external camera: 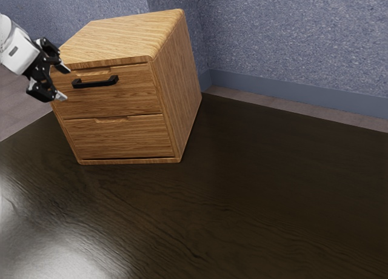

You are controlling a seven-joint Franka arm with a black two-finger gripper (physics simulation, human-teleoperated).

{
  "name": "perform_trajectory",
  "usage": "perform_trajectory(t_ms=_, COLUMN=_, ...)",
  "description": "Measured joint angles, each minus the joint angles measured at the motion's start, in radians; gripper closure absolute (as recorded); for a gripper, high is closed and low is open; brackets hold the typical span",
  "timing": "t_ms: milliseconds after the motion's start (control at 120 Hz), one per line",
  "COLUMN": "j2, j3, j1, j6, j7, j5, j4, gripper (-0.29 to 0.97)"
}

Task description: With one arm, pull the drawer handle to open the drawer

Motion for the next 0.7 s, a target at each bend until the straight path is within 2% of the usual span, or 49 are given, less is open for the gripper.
perform_trajectory(t_ms=133, j2=0.001, j3=0.002, j1=-0.032, j6=0.013, j7=-0.002, j5=0.000, j4=0.000, gripper=0.16)
perform_trajectory(t_ms=250, j2=0.002, j3=0.096, j1=-0.112, j6=0.021, j7=-0.003, j5=0.000, j4=0.000, gripper=0.16)
perform_trajectory(t_ms=458, j2=-0.001, j3=0.159, j1=-0.187, j6=0.028, j7=-0.005, j5=0.000, j4=-0.003, gripper=0.16)
perform_trajectory(t_ms=700, j2=-0.004, j3=0.173, j1=-0.214, j6=0.039, j7=-0.007, j5=0.000, j4=-0.003, gripper=0.16)
